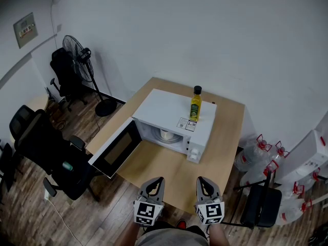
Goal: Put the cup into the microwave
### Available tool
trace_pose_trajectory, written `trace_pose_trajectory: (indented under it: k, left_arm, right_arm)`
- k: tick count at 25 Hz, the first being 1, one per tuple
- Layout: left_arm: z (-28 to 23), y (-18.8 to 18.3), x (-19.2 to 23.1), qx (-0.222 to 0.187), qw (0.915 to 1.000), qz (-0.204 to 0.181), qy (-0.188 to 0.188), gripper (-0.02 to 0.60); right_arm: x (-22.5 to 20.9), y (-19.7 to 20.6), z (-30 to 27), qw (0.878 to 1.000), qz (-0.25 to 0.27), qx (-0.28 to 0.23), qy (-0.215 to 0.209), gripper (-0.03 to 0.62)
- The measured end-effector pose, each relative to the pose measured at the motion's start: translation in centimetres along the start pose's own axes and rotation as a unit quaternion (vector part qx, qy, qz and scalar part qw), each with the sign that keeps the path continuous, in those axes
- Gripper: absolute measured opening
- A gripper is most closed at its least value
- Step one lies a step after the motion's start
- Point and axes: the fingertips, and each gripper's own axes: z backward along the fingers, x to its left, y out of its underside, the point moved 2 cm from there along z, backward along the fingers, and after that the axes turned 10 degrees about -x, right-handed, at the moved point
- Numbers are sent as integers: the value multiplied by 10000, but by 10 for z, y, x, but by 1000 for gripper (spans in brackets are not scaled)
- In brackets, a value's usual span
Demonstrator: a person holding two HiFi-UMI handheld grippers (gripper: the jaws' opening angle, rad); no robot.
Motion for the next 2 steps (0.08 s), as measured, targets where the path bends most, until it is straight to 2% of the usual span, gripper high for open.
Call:
trace_pose_trajectory:
  k: [2]
  left_arm:
    - [0,0,0,2,10000,-1,-1,23]
  right_arm:
    - [0,0,0,10000,1,2,-4,17]
